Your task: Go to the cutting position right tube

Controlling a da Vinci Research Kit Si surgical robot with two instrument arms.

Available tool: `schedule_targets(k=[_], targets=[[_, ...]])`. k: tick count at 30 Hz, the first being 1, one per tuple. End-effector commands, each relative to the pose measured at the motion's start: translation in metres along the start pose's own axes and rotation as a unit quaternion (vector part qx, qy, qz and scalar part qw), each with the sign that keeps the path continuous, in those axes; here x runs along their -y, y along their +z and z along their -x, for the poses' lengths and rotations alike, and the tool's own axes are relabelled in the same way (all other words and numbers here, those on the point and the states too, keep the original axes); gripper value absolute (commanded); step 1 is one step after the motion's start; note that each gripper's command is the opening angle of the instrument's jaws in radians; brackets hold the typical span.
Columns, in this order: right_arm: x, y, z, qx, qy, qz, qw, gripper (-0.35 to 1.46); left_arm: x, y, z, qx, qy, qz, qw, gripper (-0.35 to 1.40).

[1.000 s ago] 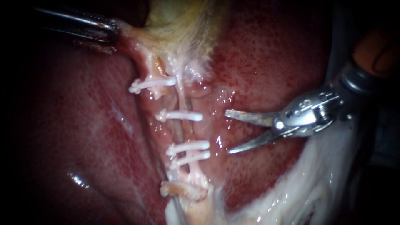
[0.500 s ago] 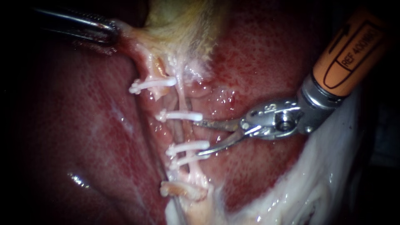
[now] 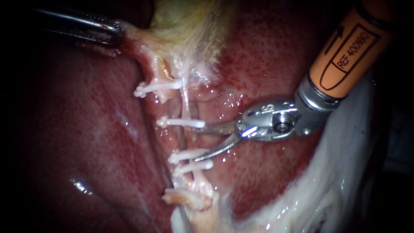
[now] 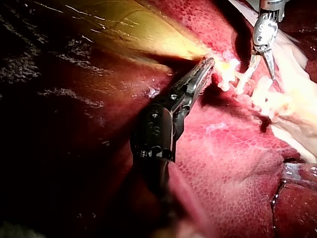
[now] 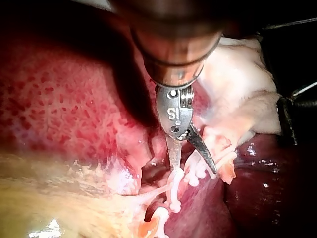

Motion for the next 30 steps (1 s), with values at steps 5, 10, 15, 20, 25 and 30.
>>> schedule_targets(k=[5,10,15,20,25,30], targets=[[-0.0006,0.0008,0.0,-0.006,-0.003,-0.01,0.9999,1.28,0.0,0.0001,0.0,0.0,0.0,0.0,1.0,-0.35],[-0.0009,0.0019,0.0007,-0.006,-0.01,-0.019,0.9997,1.28,0.0,0.0001,0.0,0.0,0.0,0.0,1.0,-0.35],[-0.001,0.0026,0.0009,-0.017,-0.012,-0.038,0.9991,1.26,0.0,0.0001,0.0,0.0,0.0,0.0,1.0,-0.35],[-0.0013,0.0035,0.0002,-0.037,-0.007,-0.048,0.9982,1.26,0.0,0.0001,0.0,0.0,0.0,0.0,1.0,-0.35],[-0.0016,0.0045,-0.0004,-0.058,0.003,-0.051,0.997,1.25,0.0,0.0001,0.0,0.0,0.0,0.0,1.0,-0.35],[-0.0017,0.0054,-0.001,-0.067,0.006,-0.052,0.9964,1.23,0.0,0.0001,0.0,0.0,0.0,0.0,1.0,-0.35]])
